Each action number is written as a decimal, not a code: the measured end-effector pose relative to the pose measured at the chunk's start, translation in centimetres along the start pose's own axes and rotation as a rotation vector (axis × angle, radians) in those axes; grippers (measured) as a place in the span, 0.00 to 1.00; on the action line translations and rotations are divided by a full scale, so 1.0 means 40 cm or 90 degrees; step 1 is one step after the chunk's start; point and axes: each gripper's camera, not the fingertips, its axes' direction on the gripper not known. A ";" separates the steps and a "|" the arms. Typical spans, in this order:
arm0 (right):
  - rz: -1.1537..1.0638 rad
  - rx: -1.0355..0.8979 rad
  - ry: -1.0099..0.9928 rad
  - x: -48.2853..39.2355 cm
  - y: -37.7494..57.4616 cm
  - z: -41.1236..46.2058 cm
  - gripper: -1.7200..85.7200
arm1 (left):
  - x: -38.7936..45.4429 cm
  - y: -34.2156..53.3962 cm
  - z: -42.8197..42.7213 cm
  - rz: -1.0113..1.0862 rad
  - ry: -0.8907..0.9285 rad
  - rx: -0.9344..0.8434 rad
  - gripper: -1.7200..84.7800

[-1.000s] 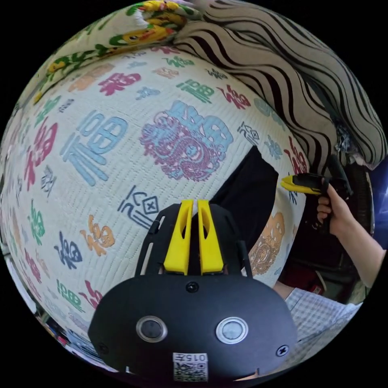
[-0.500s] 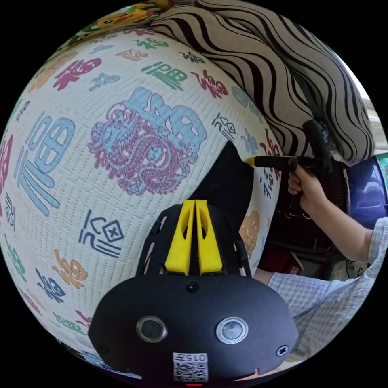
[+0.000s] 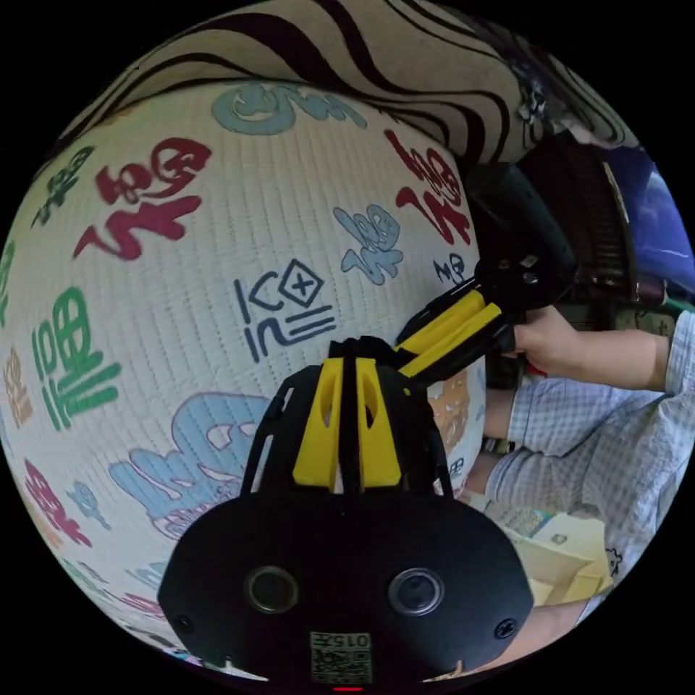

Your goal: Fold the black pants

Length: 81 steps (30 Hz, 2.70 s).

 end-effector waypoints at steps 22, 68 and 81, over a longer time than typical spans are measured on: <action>-0.006 0.121 -0.018 -0.035 0.109 -0.045 0.17 | 0.043 0.052 -0.204 -0.015 -0.038 0.181 0.01; -0.553 -0.256 -0.094 -1.300 0.935 1.696 0.03 | 0.752 2.581 0.196 -0.360 0.056 0.450 0.02; -0.528 -0.511 0.168 -1.392 1.222 2.505 0.11 | 1.062 3.270 0.855 -0.896 0.009 0.407 0.03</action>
